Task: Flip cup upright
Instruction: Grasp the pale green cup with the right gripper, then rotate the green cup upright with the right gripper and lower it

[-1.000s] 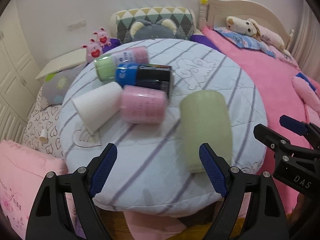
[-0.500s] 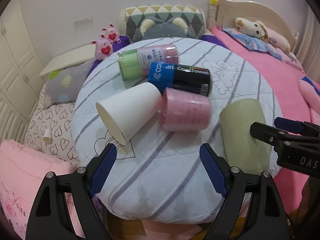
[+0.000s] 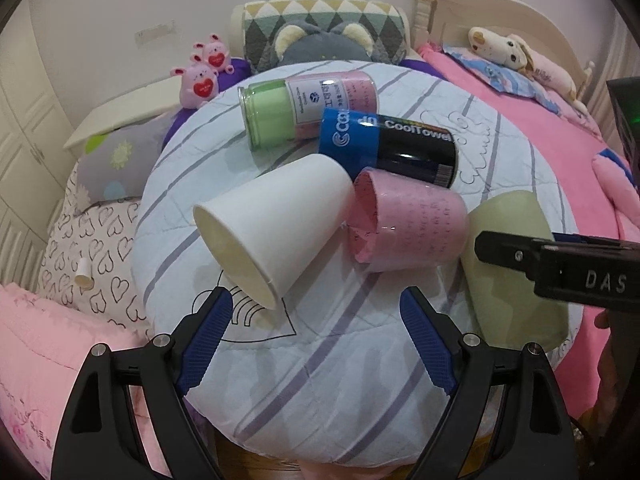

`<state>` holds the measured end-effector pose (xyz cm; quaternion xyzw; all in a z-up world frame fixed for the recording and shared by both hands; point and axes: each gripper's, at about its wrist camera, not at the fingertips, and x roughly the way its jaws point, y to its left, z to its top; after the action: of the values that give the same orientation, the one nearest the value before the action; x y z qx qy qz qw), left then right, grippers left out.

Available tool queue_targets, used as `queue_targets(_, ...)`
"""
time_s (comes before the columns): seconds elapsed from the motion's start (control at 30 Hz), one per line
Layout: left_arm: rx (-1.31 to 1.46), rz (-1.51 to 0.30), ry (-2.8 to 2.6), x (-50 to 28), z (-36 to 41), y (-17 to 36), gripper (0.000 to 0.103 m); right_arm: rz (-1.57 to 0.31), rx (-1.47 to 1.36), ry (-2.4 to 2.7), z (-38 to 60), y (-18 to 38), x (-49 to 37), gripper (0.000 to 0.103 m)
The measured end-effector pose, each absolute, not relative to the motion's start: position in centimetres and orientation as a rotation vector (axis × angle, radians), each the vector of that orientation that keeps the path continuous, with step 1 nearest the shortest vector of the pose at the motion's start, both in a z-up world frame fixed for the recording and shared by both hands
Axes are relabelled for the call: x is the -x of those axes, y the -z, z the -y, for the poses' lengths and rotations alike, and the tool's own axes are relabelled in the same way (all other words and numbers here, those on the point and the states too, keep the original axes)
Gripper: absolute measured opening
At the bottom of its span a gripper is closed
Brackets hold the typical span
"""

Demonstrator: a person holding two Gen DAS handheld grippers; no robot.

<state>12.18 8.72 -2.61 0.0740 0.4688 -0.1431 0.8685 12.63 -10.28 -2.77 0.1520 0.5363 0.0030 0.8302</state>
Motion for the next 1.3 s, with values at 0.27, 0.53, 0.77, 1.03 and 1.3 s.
queue_targets(0.27,-0.130,-1.020,0.284,-13.6,-9.3,3.8,0.088,-1.184,-0.367,-0.025,10.8,4.5,-14.4,0.083)
queue_targets(0.53,-0.122,-1.045,0.250,-14.5,-9.3,4.5,0.088,-1.144,-0.312,-0.061,10.5,4.3,-14.2,0.083)
queue_targets(0.77,-0.106,-1.048,0.225,-14.6,-9.6,4.3,0.088,-1.114,-0.281,-0.060,10.4,3.5,-13.8,0.083)
queue_targets(1.03,-0.095,-1.032,0.199,-14.2,-9.4,3.4,0.088,-1.038,-0.222,-0.043,11.0,1.6,-12.7,0.083)
queue_targets(1.3,-0.089,-1.021,0.174,-13.8,-8.5,2.6,0.088,-0.966,-0.176,-0.031,12.0,0.1,-11.5,0.083)
